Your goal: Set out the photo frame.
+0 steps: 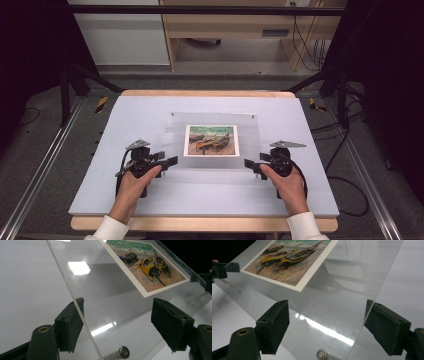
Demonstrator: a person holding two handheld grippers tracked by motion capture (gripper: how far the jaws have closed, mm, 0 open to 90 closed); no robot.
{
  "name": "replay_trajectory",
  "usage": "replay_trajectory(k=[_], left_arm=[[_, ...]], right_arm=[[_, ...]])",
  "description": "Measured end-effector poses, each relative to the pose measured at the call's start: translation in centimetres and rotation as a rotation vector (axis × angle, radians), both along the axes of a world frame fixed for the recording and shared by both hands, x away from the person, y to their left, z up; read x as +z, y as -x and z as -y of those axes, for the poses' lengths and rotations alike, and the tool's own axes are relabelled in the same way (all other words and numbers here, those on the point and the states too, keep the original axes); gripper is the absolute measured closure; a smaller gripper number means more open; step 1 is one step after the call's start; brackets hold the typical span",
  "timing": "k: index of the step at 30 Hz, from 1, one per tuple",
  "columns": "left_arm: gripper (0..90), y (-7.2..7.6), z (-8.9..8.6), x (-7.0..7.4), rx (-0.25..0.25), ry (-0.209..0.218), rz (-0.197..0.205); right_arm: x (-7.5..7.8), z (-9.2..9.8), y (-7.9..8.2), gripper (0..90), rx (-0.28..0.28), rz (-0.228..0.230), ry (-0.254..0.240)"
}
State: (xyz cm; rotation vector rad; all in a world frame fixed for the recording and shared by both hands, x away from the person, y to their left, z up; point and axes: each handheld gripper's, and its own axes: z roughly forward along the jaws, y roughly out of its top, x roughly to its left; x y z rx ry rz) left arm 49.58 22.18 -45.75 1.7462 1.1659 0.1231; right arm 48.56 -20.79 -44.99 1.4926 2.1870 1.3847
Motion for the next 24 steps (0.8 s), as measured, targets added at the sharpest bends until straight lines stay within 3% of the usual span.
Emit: replay_trajectory(k=[24], left_arm=[[32.5,1.4,-0.3,0.2,0.008,-0.002,0.018]], right_arm=[[0.5,-0.1,1.2,22.1,0.02,0.029,0.058]])
